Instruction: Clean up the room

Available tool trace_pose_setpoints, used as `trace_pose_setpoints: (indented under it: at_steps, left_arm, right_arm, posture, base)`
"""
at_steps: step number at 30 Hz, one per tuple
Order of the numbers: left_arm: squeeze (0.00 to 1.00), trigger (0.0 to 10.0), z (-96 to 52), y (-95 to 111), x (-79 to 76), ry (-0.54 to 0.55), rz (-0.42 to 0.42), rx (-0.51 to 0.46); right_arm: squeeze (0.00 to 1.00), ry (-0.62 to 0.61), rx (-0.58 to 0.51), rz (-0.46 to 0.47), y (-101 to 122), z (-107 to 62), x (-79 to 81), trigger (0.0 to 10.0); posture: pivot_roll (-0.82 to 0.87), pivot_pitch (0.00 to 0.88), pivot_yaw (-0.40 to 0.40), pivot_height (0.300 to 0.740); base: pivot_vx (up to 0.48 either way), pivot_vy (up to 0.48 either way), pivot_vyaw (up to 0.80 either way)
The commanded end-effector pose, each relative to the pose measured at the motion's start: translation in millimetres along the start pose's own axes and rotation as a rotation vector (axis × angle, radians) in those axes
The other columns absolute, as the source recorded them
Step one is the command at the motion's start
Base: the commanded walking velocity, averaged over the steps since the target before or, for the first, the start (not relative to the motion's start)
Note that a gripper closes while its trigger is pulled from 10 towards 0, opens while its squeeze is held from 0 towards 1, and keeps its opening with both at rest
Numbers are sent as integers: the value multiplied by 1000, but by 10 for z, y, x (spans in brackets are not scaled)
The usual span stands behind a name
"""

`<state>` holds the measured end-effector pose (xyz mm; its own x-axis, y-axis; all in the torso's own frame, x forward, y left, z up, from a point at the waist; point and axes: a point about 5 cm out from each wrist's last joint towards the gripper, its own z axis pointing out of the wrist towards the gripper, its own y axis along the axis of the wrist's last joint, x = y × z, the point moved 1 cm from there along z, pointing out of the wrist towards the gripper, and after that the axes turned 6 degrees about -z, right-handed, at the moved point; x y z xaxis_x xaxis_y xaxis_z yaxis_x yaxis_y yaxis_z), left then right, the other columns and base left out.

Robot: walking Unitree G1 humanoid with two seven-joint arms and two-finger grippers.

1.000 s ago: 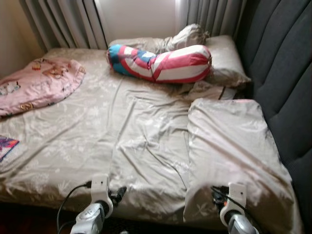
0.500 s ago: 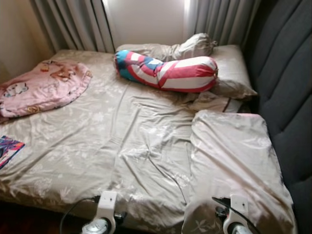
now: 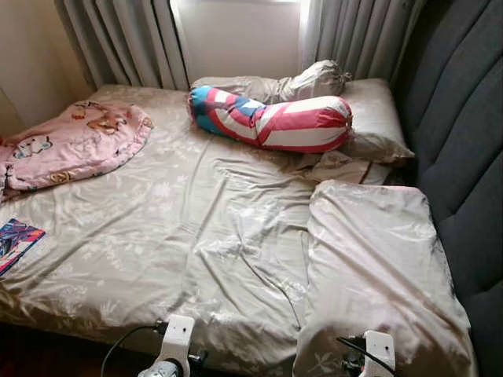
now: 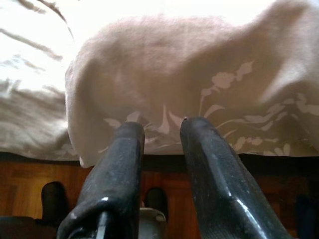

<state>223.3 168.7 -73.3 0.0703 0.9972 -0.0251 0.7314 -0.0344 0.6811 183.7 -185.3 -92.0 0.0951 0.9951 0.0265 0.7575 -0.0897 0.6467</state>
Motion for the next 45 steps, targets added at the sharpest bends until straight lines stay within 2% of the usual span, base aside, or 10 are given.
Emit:
trace_pose_setpoints:
  at_steps: [1,16,18,29,30,31,38,39,44,45]
  left_arm:
    - [0,10000,-6,-19,26,10,10,6]
    - [0,10000,-1,-24,30,3,46,31]
    - [0,10000,6,-9,18,-1,52,32]
    - [0,10000,13,7,-3,-3,48,30]
    - [0,10000,13,7,-2,-4,49,30]
    - [0,10000,12,6,1,-4,49,31]
    - [0,10000,9,1,17,-1,45,31]
    - [0,10000,7,1,24,0,43,30]
    - [0,10000,7,1,30,0,45,30]
    - [0,10000,7,3,31,0,45,30]
  right_arm:
    - [0,7,19,-6,-42,-6,21,10000]
    - [0,-8,92,-28,-198,-52,-92,10000]
    - [1000,-12,101,-38,-213,-61,-134,10000]
    - [1000,-4,97,-34,-166,-34,-56,10000]
    - [659,-2,98,-34,-168,-31,-28,10000]
    - [0,3,102,-37,-175,-28,15,10000]
    - [0,15,98,-41,-169,-21,88,10000]
    - [1000,6,75,-27,-125,-36,-128,10000]
    - [1000,-6,78,-34,-134,-50,-208,10000]
    - [149,-3,84,-36,-157,-50,-168,10000]
  posture:
    - [-97,0,-1,740]
    - [-96,0,11,740]
    - [-94,0,9,740]
    - [-93,0,8,740]
    - [-92,0,7,740]
    - [-92,0,7,740]
    - [-90,0,8,740]
    - [-90,0,9,740]
    - [-90,0,10,740]
    - [-89,0,9,740]
  base:
    - [0,0,0]
    - [0,37,0]
    - [0,141,0]
    - [0,223,0]
    - [0,352,0]
    - [0,0,0]
    - [0,60,0]
    - [0,420,0]
    - [0,421,0]
    - [0,420,0]
